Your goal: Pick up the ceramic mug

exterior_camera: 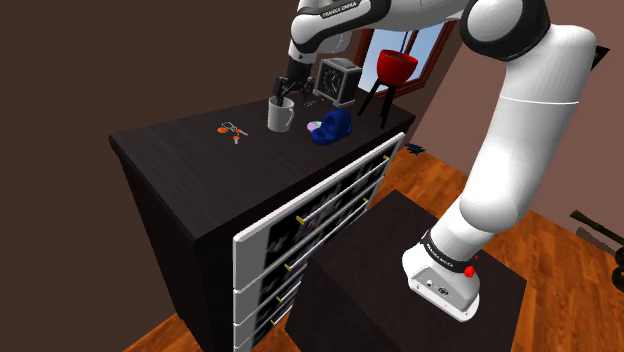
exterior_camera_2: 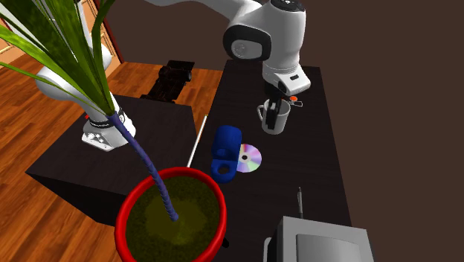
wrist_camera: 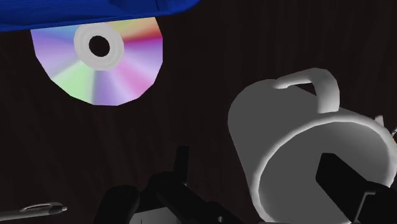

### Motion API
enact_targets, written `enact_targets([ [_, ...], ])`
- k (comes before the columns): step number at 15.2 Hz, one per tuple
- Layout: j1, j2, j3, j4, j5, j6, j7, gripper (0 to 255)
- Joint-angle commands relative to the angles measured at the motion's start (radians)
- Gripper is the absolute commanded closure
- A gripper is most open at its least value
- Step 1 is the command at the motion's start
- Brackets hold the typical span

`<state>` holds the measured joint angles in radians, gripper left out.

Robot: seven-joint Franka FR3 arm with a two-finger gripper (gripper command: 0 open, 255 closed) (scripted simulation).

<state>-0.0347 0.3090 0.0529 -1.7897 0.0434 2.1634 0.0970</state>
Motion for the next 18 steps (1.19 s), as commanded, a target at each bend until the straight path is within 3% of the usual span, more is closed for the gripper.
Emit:
enact_targets([
  [1, -0.001, 0.009, 0.000, -0.015, 0.000, 0.024, -0.002, 0],
  [3, -0.001, 0.012, 0.000, -0.018, 0.000, 0.031, -0.002, 0],
  [4, 0.000, 0.012, 0.000, -0.017, 0.000, 0.030, -0.001, 255],
  [13, -0.001, 0.012, 0.000, -0.018, 0.000, 0.031, -0.002, 255],
  [18, -0.001, -0.014, 0.000, 0.014, 0.000, -0.028, 0.000, 255],
])
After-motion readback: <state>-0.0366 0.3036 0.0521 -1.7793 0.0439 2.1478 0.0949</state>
